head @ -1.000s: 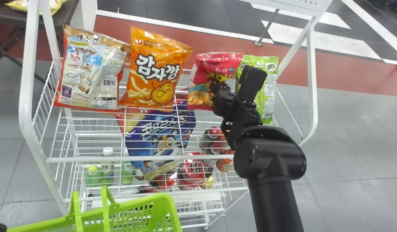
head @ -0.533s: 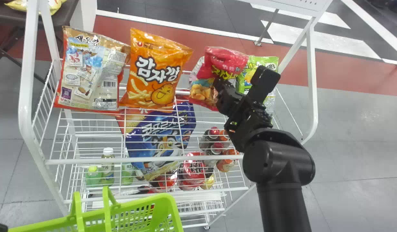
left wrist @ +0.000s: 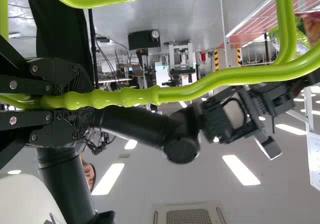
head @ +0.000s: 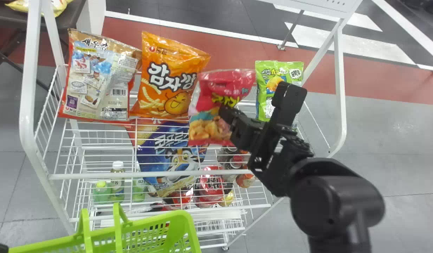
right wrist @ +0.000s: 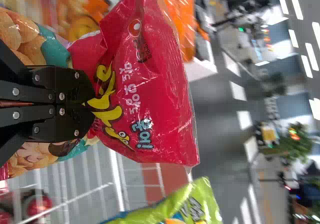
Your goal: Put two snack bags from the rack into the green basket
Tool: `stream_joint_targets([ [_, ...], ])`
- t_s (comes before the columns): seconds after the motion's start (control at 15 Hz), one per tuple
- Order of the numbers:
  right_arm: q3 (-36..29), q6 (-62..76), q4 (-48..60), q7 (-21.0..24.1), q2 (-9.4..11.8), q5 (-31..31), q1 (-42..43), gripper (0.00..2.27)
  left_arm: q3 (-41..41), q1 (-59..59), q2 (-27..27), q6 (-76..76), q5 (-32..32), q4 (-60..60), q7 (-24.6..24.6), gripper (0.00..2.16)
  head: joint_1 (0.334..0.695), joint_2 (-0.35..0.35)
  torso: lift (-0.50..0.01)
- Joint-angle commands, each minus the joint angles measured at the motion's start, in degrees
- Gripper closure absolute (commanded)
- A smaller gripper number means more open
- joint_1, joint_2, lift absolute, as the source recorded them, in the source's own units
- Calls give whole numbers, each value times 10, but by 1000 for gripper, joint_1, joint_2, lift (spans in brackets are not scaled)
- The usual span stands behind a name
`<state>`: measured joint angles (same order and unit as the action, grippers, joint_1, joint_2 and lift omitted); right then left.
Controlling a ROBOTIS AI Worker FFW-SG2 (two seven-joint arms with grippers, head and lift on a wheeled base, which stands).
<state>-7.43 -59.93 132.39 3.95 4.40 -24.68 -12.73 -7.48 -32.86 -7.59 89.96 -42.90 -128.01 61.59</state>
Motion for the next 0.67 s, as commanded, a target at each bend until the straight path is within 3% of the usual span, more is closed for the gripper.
stream_joint_targets([
  [0.0, -24, -140, 99, 0, 3, -46, -31, 2027, 1, 3, -2, 1, 0, 0, 0, 1065, 695, -350, -3],
  [0.2, -78, -286, 184, 1, -2, -142, -72, 2027, 1, 5, -3, 1, 0, 0, 0, 1065, 695, -350, -3],
  [0.4, -89, -302, 233, 4, -8, -178, -97, 2027, 6, 10, -1, 1, 0, 3, -2, 1065, 695, -350, -3],
  [0.6, -107, -302, 241, 6, -10, -258, -111, 2027, 12, 10, 1, 1, 4, 5, -3, 1065, 695, -350, -3],
])
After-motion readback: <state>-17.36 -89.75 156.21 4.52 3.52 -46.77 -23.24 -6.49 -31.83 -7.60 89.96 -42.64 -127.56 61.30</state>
